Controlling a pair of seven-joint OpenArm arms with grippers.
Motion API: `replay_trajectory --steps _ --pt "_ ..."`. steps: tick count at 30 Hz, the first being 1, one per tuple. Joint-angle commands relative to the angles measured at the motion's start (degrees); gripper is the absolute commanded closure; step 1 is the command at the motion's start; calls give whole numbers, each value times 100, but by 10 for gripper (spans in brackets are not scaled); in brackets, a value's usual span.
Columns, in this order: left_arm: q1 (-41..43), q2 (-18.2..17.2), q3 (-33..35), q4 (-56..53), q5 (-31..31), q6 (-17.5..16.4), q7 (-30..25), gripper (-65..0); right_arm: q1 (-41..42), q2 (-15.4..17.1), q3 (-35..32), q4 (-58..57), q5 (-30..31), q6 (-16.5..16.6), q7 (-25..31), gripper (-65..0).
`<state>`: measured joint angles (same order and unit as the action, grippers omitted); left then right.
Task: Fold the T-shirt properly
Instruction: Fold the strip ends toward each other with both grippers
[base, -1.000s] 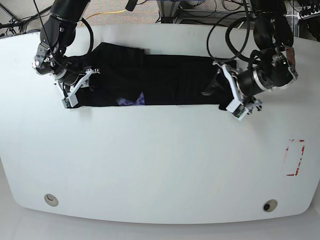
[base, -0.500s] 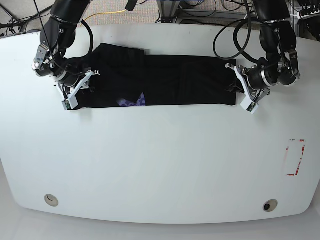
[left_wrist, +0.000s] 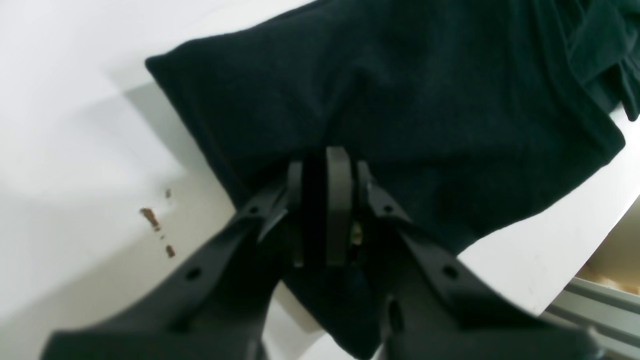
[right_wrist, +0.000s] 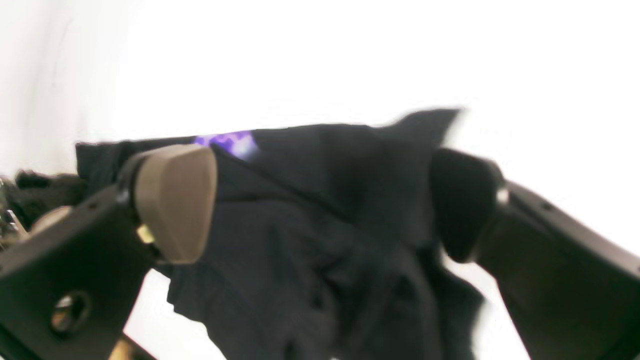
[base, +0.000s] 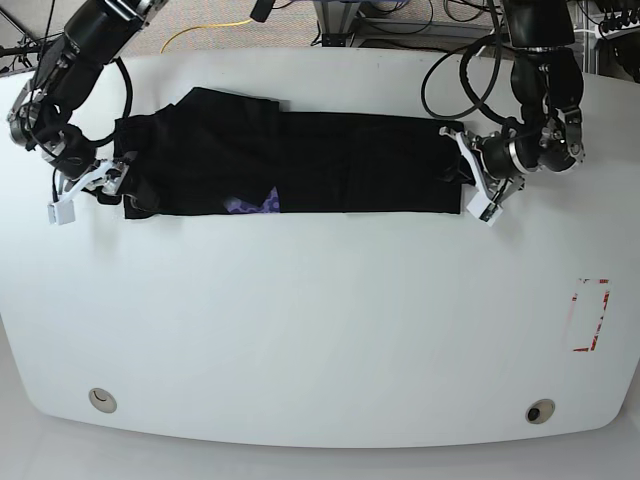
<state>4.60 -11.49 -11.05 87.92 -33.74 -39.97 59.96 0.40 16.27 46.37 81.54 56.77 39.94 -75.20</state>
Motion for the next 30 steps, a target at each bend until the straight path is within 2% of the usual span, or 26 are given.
replay_trajectory --steps 1,3,7,11,18,24,27,30 --pt "10 -43 10 12 213 -3 179 -47 52 364 299 -545 120 6 69 -645" --pt "10 -43 19 12 266 -3 179 -47 131 531 440 -1037 120 6 122 -634" --pt "10 -43 37 39 275 -3 179 -47 69 760 440 -1231 120 6 228 -633" --pt "-7 -43 37 39 275 -3 179 -47 -36 733 422 -1231 112 6 228 -633" --pt "-16 -43 37 74 257 -3 179 -47 -273 382 -149 -1222 112 6 447 -614" --pt "-7 -43 37 56 275 -3 179 -47 -423 162 -509 -1178 129 6 535 -531" --pt "1 -43 46 30 275 -3 179 -47 -449 91 -703 -809 112 6 535 -460" --pt "-16 -16 46 12 284 -3 179 -49 -458 -23 -800 -431 112 6 535 -341"
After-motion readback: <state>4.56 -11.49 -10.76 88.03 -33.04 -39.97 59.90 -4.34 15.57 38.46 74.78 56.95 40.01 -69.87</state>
